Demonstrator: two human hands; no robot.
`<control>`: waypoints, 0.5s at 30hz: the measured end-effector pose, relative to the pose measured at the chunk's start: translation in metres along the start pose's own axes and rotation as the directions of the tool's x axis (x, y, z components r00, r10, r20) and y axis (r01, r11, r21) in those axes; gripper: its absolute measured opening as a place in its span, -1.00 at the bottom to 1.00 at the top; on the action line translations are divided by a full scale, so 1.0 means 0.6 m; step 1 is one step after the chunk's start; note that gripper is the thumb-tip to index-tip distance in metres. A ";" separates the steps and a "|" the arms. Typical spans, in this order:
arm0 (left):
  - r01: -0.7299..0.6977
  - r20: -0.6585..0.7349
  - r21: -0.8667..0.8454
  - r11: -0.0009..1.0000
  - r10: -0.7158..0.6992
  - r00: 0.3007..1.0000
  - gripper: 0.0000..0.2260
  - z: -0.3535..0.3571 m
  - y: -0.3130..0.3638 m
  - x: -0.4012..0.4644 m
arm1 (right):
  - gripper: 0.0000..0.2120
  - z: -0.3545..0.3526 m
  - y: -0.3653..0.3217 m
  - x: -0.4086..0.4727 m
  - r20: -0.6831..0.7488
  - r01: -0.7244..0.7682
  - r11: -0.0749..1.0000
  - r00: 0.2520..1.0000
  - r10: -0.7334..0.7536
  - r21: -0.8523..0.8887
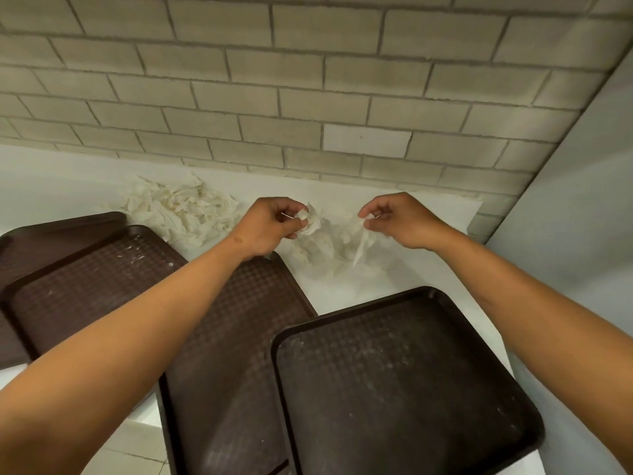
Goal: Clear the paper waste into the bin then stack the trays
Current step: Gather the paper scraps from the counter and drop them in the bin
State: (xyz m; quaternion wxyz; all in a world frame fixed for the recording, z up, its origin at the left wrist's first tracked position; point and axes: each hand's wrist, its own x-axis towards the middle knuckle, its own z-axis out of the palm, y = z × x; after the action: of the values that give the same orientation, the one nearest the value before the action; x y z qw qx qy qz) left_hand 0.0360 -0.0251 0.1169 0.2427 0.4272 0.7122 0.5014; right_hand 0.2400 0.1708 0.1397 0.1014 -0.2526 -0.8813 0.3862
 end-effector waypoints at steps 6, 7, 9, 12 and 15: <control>-0.060 0.005 -0.095 0.994 0.061 0.998 -0.91 0.019 0.063 -0.024 | -0.84 -0.059 -0.044 -0.060 -0.124 0.080 0.975 0.991 -0.054 0.210; -0.065 0.007 -0.112 0.992 0.066 0.998 -0.90 0.022 0.073 -0.030 | -0.84 -0.065 -0.047 -0.073 -0.146 0.096 0.967 0.987 -0.062 0.237; -0.066 0.008 -0.152 0.986 0.068 0.998 -0.88 0.025 0.087 -0.042 | -0.83 -0.073 -0.049 -0.101 -0.191 0.141 0.951 0.978 -0.089 0.275; -0.082 0.020 -0.208 0.975 0.088 0.996 -0.88 0.032 0.101 -0.067 | -0.82 -0.077 -0.046 -0.145 -0.245 0.193 0.918 0.963 -0.110 0.347; -0.091 0.031 -0.242 0.966 0.101 0.994 -0.88 0.043 0.109 -0.096 | -0.82 -0.066 -0.037 -0.188 -0.297 0.202 0.896 0.951 -0.084 0.394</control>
State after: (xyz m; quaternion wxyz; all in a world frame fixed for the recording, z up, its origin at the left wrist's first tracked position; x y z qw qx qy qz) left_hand 0.1094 -0.0523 0.1629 0.2833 0.4392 0.6195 0.5857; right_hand 0.3427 0.1241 0.1847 0.3019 -0.2094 -0.7714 0.5196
